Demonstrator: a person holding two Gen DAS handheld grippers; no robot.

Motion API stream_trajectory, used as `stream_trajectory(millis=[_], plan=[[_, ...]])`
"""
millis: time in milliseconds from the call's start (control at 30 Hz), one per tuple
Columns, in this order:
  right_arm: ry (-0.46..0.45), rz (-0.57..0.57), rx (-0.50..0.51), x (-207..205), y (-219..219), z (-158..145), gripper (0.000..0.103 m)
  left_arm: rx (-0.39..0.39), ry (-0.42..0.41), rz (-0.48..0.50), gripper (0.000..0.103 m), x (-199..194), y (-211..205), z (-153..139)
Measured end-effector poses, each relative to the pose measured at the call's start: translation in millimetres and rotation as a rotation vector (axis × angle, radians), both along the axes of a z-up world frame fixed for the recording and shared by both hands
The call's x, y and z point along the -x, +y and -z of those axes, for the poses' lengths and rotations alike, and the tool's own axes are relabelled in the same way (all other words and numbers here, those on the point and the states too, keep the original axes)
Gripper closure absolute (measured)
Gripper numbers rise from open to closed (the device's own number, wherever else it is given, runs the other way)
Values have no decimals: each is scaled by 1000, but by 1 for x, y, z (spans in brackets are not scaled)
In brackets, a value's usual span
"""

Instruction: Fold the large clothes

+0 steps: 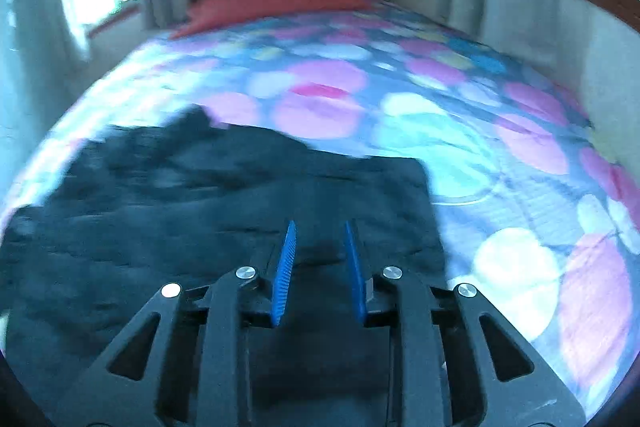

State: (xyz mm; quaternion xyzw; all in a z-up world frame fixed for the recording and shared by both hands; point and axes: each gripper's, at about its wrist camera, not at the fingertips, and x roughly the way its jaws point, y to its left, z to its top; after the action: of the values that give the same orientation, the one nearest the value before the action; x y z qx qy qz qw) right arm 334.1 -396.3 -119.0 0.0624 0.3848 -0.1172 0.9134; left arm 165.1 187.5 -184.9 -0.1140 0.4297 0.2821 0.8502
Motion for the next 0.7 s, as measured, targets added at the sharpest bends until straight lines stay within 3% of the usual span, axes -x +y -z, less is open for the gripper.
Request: stream_trajectory(millis=[100,167,300,400,467,567,700], plan=[[77,17,-30,-15,-17,35,78,-2,2,0,4,0,0,0],[76,13,-36,-16,-17,49,78,-1,1,0,4,0,0,0],[52,5,-8,-16,-13,27,78,2,-1,0,4,0,0,0],[-20,35,-38,-20,-18,8,67,0,1,0,4,0,0,0],[-12,40,-43,-30,-19,14,64,-1,1,0,4,0,0,0],[93,37,-68,-50,-24,50,62,-2,1,0,4,0,0,0],[88,34,-29,-45,-17,36,63,-1,1,0,4,-1,-1,0]])
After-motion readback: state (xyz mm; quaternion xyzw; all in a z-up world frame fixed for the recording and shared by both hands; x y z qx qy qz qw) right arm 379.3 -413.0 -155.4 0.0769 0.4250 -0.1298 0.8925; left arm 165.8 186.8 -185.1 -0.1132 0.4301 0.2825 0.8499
